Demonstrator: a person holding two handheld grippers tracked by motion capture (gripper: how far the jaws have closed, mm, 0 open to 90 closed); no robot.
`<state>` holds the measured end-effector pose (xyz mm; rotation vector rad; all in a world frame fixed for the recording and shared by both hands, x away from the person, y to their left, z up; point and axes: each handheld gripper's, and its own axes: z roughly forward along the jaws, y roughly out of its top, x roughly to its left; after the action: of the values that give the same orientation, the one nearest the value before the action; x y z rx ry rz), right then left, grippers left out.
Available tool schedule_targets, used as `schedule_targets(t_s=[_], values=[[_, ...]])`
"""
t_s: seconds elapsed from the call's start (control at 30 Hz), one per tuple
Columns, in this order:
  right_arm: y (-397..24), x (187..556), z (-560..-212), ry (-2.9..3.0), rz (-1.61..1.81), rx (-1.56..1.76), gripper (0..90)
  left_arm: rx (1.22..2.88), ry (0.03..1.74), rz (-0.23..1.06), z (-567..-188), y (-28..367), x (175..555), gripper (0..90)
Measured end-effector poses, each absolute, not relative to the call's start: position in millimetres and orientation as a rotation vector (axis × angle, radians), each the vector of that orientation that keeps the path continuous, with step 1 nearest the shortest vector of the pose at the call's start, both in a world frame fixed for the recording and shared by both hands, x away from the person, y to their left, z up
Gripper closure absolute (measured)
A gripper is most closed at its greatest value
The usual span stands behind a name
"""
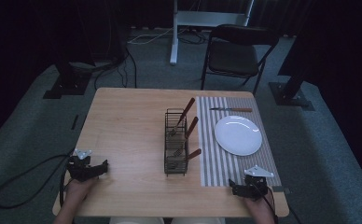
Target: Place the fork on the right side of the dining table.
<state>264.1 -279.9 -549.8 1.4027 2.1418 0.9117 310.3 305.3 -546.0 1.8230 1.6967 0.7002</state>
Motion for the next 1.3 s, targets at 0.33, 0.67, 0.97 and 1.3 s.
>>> schedule_targets(t_s=[0.33,0.67,0.97,1.3], values=[[-281,266,-548,2.170,0.905,1.398,11.1,1.837,1.684,0.694,-546,305,310,6.9],[-280,268,-545,2.199,0.870,1.405,11.2,1.838,1.681,0.692,-546,304,310,6.9],[-279,267,-542,2.210,0.832,1.431,12.8,1.837,1.681,0.693,-546,304,310,6.9],[-274,261,-534,2.245,0.899,1.409,14.1,1.837,1.681,0.693,-546,304,310,6.9]])
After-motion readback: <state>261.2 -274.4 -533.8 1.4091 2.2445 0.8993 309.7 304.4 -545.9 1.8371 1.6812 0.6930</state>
